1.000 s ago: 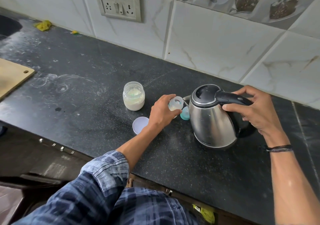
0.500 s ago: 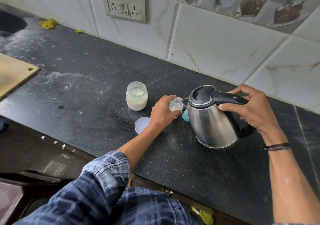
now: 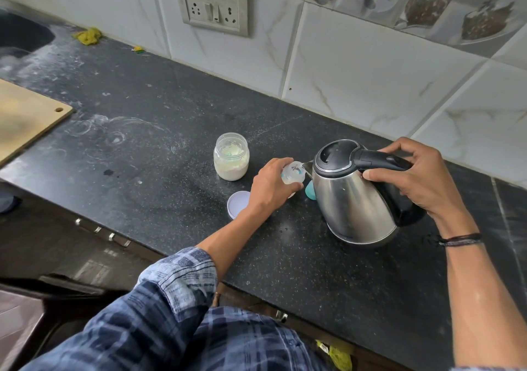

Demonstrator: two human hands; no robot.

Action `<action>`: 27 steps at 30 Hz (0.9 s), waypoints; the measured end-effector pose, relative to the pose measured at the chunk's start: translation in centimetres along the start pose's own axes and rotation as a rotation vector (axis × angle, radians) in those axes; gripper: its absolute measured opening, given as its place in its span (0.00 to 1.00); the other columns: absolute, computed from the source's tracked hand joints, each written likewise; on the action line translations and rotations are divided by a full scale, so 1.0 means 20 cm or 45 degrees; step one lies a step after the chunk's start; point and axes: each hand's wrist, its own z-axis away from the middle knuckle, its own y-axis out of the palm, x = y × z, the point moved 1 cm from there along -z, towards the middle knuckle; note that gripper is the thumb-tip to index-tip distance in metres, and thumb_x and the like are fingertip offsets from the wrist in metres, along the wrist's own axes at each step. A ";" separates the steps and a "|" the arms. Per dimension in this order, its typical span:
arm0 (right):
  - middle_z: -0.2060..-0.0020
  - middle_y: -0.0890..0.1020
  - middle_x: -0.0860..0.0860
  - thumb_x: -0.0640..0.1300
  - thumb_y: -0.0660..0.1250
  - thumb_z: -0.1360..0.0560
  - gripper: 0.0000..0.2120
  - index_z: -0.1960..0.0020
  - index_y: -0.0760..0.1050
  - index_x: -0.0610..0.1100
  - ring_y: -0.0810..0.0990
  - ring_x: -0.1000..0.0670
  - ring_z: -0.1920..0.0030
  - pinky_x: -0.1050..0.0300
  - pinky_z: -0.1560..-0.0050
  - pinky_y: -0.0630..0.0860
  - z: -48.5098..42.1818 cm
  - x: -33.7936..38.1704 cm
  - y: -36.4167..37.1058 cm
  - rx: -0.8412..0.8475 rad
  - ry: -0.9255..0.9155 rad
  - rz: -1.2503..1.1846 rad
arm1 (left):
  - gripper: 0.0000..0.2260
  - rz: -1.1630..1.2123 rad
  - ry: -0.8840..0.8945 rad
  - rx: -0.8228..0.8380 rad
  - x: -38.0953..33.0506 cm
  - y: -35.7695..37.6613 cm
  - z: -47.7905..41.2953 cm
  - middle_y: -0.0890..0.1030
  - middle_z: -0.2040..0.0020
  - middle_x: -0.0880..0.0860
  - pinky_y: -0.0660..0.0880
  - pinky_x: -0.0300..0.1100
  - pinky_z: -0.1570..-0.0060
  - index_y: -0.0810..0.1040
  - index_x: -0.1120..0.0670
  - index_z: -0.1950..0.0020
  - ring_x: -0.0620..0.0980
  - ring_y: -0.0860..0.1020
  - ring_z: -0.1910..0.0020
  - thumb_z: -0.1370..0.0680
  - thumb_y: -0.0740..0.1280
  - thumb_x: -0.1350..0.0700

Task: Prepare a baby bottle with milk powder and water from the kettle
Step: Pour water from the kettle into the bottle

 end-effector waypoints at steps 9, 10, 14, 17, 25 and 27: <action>0.68 0.83 0.60 0.46 0.85 0.37 0.16 0.55 0.81 0.51 0.76 0.60 0.73 0.74 0.72 0.68 0.00 0.00 0.00 0.000 0.009 0.004 | 0.30 -0.003 -0.015 -0.002 0.02 0.00 0.00 0.79 0.35 0.46 0.73 0.45 0.40 0.77 0.48 0.29 0.48 0.78 0.39 0.30 0.80 0.46; 0.68 0.83 0.60 0.46 0.85 0.37 0.16 0.55 0.81 0.51 0.76 0.60 0.73 0.73 0.72 0.68 0.01 0.00 0.00 -0.003 0.011 0.003 | 0.30 -0.005 -0.016 0.000 0.02 0.00 0.01 0.79 0.35 0.46 0.73 0.44 0.40 0.77 0.48 0.29 0.48 0.78 0.39 0.29 0.80 0.46; 0.67 0.84 0.59 0.47 0.85 0.37 0.16 0.55 0.81 0.52 0.76 0.60 0.73 0.73 0.71 0.68 0.01 0.00 -0.01 -0.011 0.020 0.004 | 0.30 -0.007 -0.023 0.006 0.02 0.00 0.01 0.79 0.35 0.46 0.73 0.44 0.40 0.76 0.48 0.29 0.48 0.78 0.39 0.29 0.80 0.46; 0.66 0.84 0.58 0.47 0.85 0.37 0.16 0.54 0.81 0.52 0.77 0.60 0.73 0.73 0.71 0.68 0.01 0.00 -0.01 -0.008 0.024 0.002 | 0.30 -0.008 -0.027 0.010 0.02 0.00 0.01 0.79 0.35 0.46 0.74 0.45 0.39 0.76 0.49 0.29 0.48 0.78 0.39 0.29 0.79 0.46; 0.64 0.85 0.58 0.49 0.85 0.37 0.17 0.54 0.81 0.52 0.77 0.60 0.72 0.73 0.71 0.68 0.01 0.01 -0.01 0.005 0.040 0.008 | 0.30 -0.005 -0.037 0.010 0.02 -0.01 0.01 0.79 0.34 0.46 0.74 0.47 0.38 0.76 0.49 0.29 0.48 0.78 0.39 0.29 0.79 0.46; 0.65 0.85 0.59 0.50 0.85 0.38 0.18 0.53 0.81 0.51 0.77 0.60 0.72 0.73 0.71 0.68 0.01 0.01 -0.01 0.005 0.042 -0.004 | 0.30 -0.008 -0.043 0.009 0.02 -0.01 0.01 0.79 0.34 0.46 0.74 0.48 0.37 0.76 0.49 0.29 0.48 0.78 0.38 0.29 0.80 0.46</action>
